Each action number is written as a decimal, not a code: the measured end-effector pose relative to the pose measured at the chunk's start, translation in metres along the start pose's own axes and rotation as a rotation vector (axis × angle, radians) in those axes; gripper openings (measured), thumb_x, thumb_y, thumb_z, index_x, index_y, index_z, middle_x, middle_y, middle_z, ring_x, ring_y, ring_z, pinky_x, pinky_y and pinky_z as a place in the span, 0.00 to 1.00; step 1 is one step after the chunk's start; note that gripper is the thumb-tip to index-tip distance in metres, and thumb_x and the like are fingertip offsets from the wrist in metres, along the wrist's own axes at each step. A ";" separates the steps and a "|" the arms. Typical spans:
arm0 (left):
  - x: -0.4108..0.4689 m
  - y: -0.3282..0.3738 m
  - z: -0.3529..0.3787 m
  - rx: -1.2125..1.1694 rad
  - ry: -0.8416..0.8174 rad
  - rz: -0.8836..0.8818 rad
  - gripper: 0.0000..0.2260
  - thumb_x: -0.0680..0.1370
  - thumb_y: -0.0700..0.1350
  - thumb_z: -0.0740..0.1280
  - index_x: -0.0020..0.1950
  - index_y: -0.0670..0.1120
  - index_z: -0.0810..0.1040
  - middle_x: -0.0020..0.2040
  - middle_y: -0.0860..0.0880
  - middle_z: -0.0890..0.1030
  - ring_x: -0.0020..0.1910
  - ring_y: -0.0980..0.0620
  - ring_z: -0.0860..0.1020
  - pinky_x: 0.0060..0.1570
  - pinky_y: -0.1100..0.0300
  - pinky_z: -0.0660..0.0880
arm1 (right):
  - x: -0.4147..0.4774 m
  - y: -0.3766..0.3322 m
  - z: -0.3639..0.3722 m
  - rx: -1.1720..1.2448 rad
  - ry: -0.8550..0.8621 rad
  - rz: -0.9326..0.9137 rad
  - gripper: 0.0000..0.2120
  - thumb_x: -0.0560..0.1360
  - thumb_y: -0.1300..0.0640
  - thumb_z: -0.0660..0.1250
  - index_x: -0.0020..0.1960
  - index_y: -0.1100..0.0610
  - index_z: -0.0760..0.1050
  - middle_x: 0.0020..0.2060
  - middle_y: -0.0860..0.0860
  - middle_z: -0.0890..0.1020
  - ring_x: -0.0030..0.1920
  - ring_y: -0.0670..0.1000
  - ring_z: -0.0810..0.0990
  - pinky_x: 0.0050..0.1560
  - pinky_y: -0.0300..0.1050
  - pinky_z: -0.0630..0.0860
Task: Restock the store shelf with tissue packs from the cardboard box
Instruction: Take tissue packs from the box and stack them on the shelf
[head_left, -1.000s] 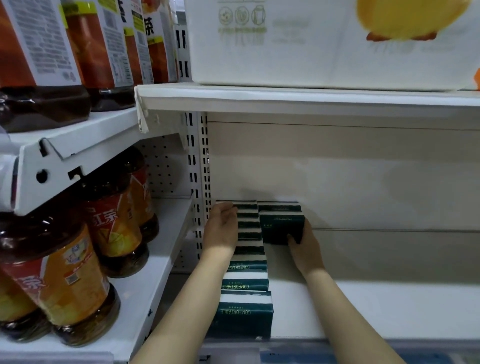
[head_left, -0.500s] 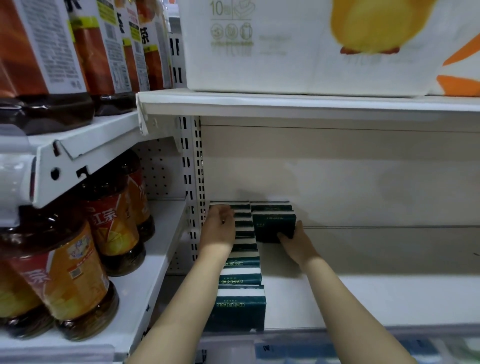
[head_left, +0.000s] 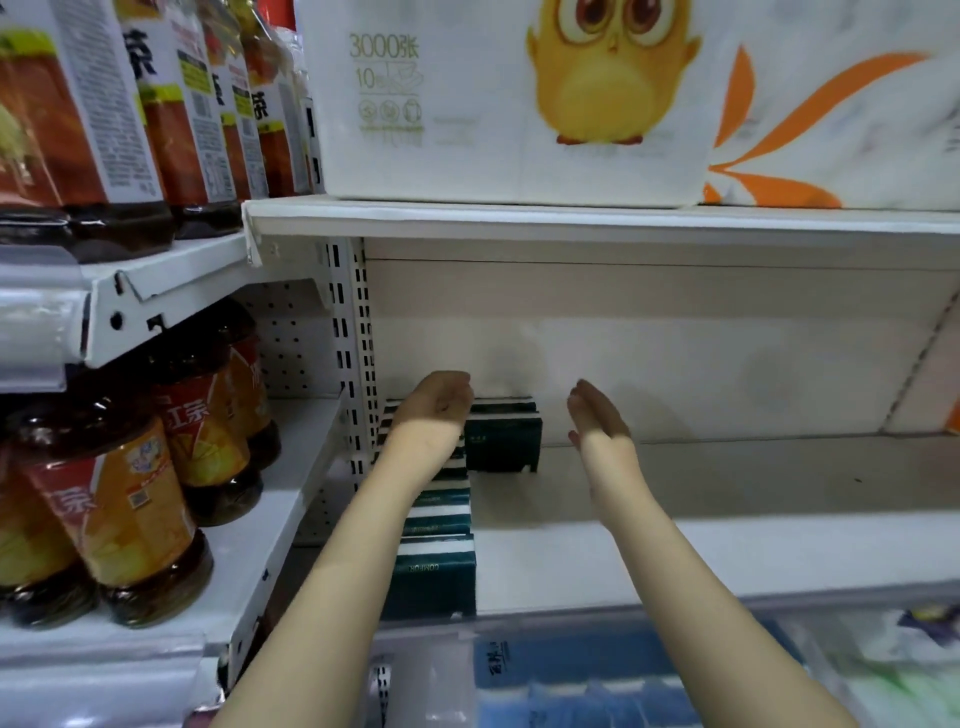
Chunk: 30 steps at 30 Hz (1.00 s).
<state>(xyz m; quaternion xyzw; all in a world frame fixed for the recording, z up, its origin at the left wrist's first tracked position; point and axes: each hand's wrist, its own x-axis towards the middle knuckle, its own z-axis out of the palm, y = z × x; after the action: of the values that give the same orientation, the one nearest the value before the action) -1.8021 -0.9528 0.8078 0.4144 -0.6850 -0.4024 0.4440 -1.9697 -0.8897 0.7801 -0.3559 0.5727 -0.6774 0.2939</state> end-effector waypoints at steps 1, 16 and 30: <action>-0.008 0.007 0.004 -0.031 0.013 0.022 0.12 0.82 0.38 0.61 0.65 0.43 0.75 0.57 0.52 0.76 0.57 0.55 0.74 0.45 0.83 0.65 | -0.006 -0.006 -0.005 0.034 -0.001 -0.015 0.17 0.81 0.54 0.63 0.69 0.49 0.71 0.62 0.42 0.75 0.66 0.47 0.73 0.72 0.50 0.67; -0.178 0.055 0.111 -0.324 0.005 0.060 0.14 0.81 0.41 0.62 0.67 0.49 0.72 0.62 0.55 0.77 0.54 0.73 0.74 0.52 0.78 0.69 | -0.130 -0.020 -0.154 0.147 -0.188 -0.091 0.13 0.81 0.49 0.59 0.65 0.45 0.71 0.65 0.44 0.77 0.66 0.41 0.73 0.69 0.46 0.69; -0.339 -0.092 0.164 -0.272 -0.112 -0.376 0.12 0.80 0.39 0.64 0.60 0.51 0.78 0.60 0.56 0.81 0.61 0.62 0.76 0.58 0.71 0.71 | -0.260 0.174 -0.260 0.075 -0.058 0.468 0.15 0.84 0.53 0.53 0.66 0.52 0.73 0.62 0.45 0.80 0.65 0.43 0.75 0.72 0.51 0.66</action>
<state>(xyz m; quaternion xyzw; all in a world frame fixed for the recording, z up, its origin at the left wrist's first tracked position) -1.8481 -0.6398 0.5837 0.4480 -0.5589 -0.5888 0.3743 -2.0351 -0.5627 0.5474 -0.2215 0.6054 -0.6012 0.4722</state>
